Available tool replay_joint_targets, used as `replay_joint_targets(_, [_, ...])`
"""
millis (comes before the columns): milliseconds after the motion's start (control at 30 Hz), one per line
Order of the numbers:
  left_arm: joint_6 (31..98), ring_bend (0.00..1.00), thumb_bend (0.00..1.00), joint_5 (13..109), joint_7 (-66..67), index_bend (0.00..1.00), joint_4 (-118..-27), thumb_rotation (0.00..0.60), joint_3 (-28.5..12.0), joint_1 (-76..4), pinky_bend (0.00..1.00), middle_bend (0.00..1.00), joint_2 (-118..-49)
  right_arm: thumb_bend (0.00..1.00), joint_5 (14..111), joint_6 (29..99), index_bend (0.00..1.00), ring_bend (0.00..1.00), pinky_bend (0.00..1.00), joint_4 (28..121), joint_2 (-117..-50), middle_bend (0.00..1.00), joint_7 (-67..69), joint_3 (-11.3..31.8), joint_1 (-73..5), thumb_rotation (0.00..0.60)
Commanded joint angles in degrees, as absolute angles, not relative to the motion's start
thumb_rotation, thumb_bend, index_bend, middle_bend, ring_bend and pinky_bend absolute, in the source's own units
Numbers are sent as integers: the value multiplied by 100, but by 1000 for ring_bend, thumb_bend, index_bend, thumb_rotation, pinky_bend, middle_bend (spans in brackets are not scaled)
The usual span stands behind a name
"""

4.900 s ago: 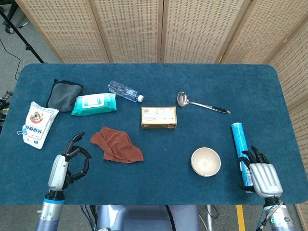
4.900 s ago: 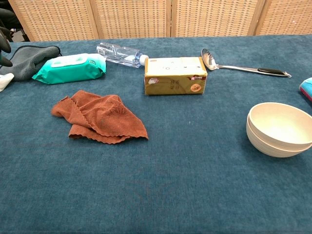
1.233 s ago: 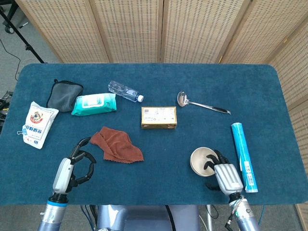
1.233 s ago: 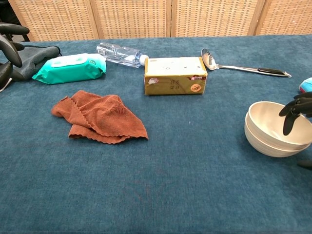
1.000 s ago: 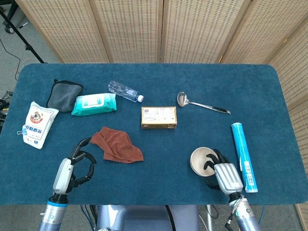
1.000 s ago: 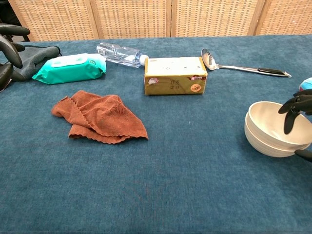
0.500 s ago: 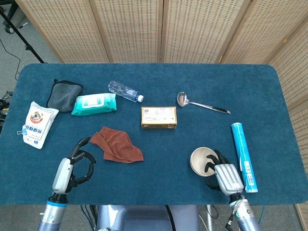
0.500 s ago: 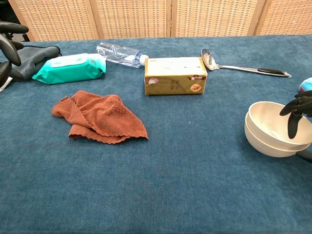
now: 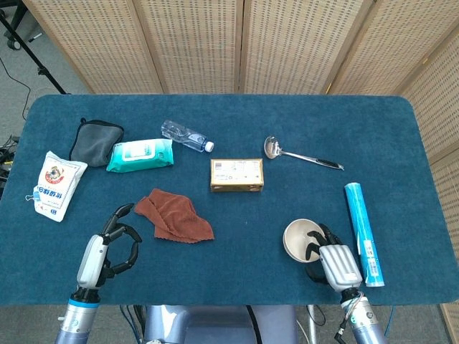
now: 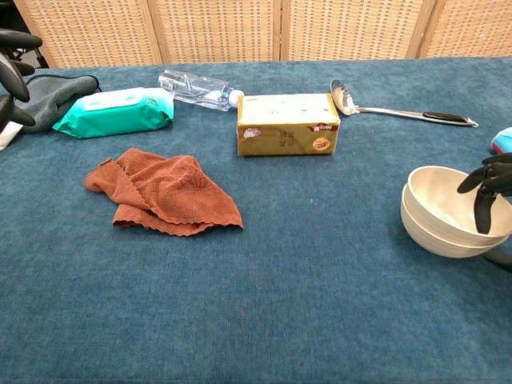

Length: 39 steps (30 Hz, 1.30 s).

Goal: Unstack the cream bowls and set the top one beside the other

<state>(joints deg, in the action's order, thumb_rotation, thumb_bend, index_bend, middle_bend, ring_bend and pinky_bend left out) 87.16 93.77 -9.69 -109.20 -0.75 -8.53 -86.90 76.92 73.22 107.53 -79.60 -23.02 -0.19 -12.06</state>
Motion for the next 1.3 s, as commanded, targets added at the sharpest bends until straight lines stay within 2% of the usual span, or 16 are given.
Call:
replay_joint_targets(33, [8719,157,498,9376,-975,561,-10928,600,-80,-853,350,168,-8685,337,7707,7331,551,55,214,10724,-7986,245,-2282,-24,-1201,600])
replay_joint_targets(1033, [8694,157,498,9365,-1016,560,-10933,600,-73,-856,350,168,-8673,401,7856,7417,625,63,218,10575,-8125,264,-2168,-37,-1168,600])
replay_joint_targets(1300, [8695,157,498,9366,-1014,560,-10938,600,-75,-856,350,168,-8673,401,7905,7428,627,64,225,10609,-8127,264,-2238,98,-1256,600])
